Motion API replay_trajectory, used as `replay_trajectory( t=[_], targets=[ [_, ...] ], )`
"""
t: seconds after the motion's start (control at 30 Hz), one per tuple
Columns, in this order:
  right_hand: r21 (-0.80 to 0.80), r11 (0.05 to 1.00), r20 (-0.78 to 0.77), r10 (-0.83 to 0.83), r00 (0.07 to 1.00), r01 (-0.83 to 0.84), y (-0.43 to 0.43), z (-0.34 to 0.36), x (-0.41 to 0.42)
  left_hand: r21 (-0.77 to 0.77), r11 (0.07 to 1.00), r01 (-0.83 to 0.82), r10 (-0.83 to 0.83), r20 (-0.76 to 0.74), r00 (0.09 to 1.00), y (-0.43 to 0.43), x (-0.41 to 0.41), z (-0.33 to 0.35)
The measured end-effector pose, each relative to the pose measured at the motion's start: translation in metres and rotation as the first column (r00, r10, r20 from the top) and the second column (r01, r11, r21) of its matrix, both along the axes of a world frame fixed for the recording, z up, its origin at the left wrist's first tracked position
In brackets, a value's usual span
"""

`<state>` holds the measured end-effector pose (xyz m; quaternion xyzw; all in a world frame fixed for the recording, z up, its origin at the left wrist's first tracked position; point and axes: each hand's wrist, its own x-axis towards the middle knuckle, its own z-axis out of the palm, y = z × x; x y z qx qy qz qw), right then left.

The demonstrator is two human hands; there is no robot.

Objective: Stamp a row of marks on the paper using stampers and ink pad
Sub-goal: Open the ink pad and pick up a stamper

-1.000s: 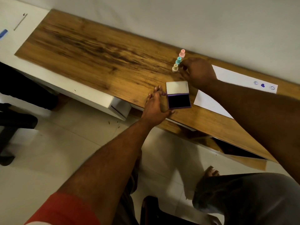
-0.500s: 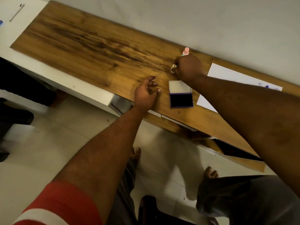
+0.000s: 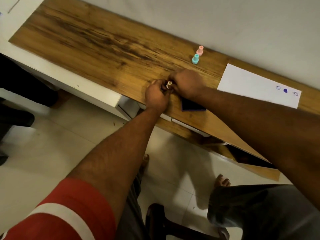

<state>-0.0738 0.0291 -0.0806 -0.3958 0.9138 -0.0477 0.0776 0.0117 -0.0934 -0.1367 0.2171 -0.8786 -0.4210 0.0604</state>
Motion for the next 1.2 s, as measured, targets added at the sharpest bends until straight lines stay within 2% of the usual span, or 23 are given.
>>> replay_trajectory(
  t=[0.17,0.23,0.33,0.4,0.57,0.87,1.2],
  targets=[
    [0.080,0.990,-0.160,0.125,0.979,-0.113,0.006,0.001,-0.006,-0.028,1.000,0.009,-0.009,-0.008,1.000,0.002,0.004,0.003],
    [0.136,0.986,-0.154,0.114,0.981,-0.093,0.005,0.003,-0.007,-0.033,0.999,0.007,-0.006,0.008,1.000,0.005,0.004,0.004],
    [0.262,0.959,-0.047,0.126,0.991,-0.110,-0.001,0.002,-0.007,-0.047,0.999,0.012,-0.011,0.027,1.000,0.004,0.003,0.005],
    [0.286,0.949,-0.012,0.139,0.990,-0.129,-0.003,0.000,-0.009,-0.047,0.998,0.036,-0.034,0.040,0.999,0.002,0.003,0.006],
    [0.343,0.926,-0.101,0.207,0.973,-0.161,-0.003,0.000,-0.013,-0.027,0.997,0.078,-0.076,0.074,0.994,-0.001,0.000,0.008],
    [0.362,0.925,-0.082,0.157,0.984,-0.117,-0.010,-0.005,-0.015,-0.085,0.988,0.130,-0.120,0.121,0.985,-0.006,-0.006,0.009],
    [0.327,0.923,-0.050,0.233,0.971,-0.205,-0.005,-0.002,-0.019,-0.035,0.995,0.095,-0.089,0.143,0.986,-0.008,-0.015,0.000]
  ],
)
